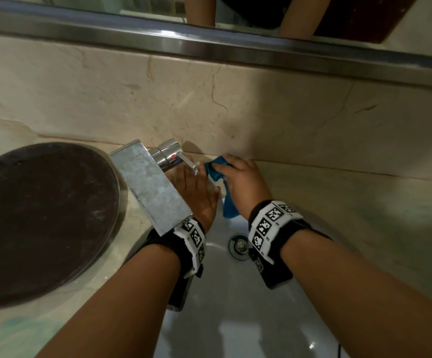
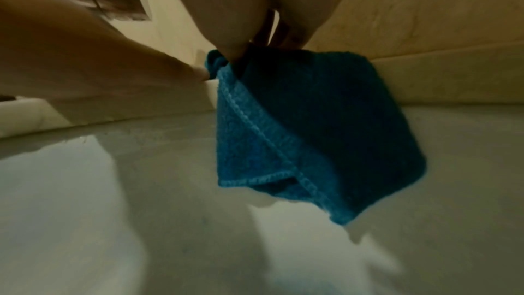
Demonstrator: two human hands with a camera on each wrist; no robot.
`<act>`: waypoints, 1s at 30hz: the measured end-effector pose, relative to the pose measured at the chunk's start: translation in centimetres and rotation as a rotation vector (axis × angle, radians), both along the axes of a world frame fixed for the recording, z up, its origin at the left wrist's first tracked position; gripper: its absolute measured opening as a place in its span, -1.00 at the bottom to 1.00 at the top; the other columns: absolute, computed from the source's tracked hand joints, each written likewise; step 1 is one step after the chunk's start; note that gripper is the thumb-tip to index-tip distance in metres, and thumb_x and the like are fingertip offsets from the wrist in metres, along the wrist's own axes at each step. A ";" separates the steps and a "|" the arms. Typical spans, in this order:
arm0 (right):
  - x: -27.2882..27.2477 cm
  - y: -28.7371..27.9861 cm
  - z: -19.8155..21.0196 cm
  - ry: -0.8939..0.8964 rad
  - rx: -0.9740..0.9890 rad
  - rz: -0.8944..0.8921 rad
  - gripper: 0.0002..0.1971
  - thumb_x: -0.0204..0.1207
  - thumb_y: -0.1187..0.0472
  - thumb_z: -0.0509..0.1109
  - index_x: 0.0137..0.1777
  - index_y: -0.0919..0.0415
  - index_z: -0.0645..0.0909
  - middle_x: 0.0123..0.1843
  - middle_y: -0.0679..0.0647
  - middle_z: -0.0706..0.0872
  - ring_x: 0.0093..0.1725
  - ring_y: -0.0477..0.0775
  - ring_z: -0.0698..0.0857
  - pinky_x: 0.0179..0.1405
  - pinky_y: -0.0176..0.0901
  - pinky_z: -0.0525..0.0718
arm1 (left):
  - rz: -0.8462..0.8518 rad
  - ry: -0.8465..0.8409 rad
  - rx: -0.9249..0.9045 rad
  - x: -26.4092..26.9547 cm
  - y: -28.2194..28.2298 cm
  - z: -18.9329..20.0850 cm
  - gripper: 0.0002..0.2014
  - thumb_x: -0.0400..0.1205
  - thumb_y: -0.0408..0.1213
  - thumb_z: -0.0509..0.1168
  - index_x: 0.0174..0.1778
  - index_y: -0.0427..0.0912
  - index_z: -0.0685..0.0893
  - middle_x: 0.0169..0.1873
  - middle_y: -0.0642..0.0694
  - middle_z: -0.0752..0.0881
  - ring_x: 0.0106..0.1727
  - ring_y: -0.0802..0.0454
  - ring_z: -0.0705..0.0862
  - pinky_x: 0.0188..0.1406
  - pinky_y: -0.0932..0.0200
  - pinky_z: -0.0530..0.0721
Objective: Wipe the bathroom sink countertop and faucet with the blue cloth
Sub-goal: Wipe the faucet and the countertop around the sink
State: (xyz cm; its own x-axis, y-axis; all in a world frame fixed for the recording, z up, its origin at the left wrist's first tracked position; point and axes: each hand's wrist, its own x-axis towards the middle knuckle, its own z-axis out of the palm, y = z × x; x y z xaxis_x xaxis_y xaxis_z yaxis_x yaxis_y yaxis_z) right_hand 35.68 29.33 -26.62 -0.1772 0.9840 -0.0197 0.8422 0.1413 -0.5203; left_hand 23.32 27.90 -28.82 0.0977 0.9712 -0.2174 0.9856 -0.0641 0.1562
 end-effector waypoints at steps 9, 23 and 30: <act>0.7 0.1 -0.1 -0.077 -0.014 -0.004 -0.53 0.60 0.36 0.13 0.49 0.06 0.43 0.57 0.12 0.35 0.56 0.21 0.29 0.53 0.03 0.25 | 0.008 -0.021 0.049 0.3 0.0 -0.2 -0.08 0.34 0.12 -0.64 0.66 -0.12 -0.13 0.65 -0.23 -0.07 0.66 -0.19 -0.13 0.58 -0.20 -0.23; 7.3 -1.6 -1.2 -0.154 -0.045 -0.208 -0.51 0.65 0.44 0.03 0.52 0.07 0.38 0.58 0.14 0.35 0.53 0.22 0.33 0.58 -0.13 0.21 | 0.036 -0.064 0.042 0.7 -1.1 0.8 -0.11 0.39 0.17 -0.57 0.65 -0.17 -0.18 0.65 -0.20 -0.22 0.66 -0.16 -0.24 0.43 -0.06 -0.49; 7.7 -1.5 -1.0 -0.225 -0.049 -0.184 -0.53 0.67 0.35 0.02 0.53 0.01 0.35 0.58 0.08 0.36 0.46 0.26 0.37 0.50 -0.11 0.28 | -0.086 0.015 0.001 3.9 -1.1 2.1 -0.37 0.72 0.12 -0.29 0.62 -0.05 -0.38 0.60 -0.16 -0.43 0.61 -0.16 -0.42 0.47 -0.18 -0.48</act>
